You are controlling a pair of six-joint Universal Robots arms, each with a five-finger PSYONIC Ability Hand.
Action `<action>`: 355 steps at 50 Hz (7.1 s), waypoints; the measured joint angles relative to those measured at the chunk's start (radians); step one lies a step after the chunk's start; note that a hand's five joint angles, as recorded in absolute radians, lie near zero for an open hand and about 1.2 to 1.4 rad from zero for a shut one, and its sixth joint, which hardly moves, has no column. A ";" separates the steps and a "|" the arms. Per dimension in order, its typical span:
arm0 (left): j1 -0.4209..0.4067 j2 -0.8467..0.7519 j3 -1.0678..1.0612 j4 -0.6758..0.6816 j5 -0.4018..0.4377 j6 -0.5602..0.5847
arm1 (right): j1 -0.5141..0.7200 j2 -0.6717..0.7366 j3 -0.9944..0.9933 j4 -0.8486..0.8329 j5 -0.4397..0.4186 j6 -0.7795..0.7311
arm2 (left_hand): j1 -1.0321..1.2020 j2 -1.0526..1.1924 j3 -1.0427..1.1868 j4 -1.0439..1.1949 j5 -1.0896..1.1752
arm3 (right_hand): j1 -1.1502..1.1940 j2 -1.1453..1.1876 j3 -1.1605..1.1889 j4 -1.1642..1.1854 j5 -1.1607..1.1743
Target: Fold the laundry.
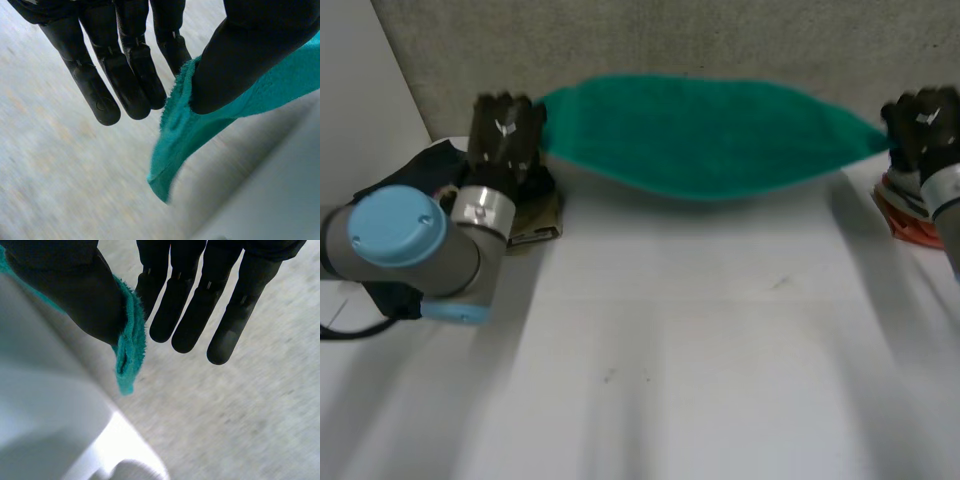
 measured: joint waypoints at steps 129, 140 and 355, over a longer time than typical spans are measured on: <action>-0.061 0.319 -0.265 -0.392 -0.083 -0.111 | 0.045 -0.244 0.273 0.308 0.026 -0.492 | -0.950 -0.996 -0.984 -0.998 -0.956 | -0.016 -0.003 0.000 0.000 -0.003; -0.068 0.370 -0.282 -0.393 -0.082 -0.117 | 0.532 -0.143 0.254 0.109 -0.212 -0.462 | -0.950 -0.996 -0.984 -0.998 -0.956 | -0.016 -0.002 0.000 0.000 -0.003; -0.232 0.261 0.130 -0.728 0.410 -0.345 | -0.506 0.249 -0.149 -0.286 -0.441 0.551 | -0.946 -0.994 -0.984 -0.996 -0.958 | -0.910 -0.967 -0.978 -0.982 -0.948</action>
